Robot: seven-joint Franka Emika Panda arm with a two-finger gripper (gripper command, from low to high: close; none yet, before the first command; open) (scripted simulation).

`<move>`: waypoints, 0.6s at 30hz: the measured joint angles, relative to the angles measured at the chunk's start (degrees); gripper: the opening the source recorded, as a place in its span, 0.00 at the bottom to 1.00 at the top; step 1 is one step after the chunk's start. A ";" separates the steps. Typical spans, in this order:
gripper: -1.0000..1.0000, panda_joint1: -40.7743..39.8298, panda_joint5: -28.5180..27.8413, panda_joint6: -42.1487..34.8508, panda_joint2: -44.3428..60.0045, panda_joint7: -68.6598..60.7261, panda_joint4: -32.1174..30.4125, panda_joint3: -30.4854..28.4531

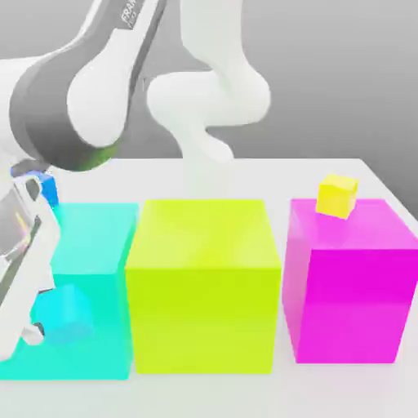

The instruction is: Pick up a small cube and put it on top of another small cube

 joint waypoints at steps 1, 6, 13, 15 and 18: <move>0.00 -0.24 -0.46 -0.31 -0.96 -1.11 -0.41 -0.28; 0.00 -1.22 -4.23 -1.25 -6.63 -5.45 -2.69 -1.75; 0.00 -3.44 -14.23 -1.55 -16.84 -8.02 -6.13 -2.17; 0.00 -3.98 -18.00 -1.70 -20.04 -8.05 -7.09 -1.87; 0.00 -5.27 -24.19 -2.15 -24.88 -7.63 -8.49 -0.80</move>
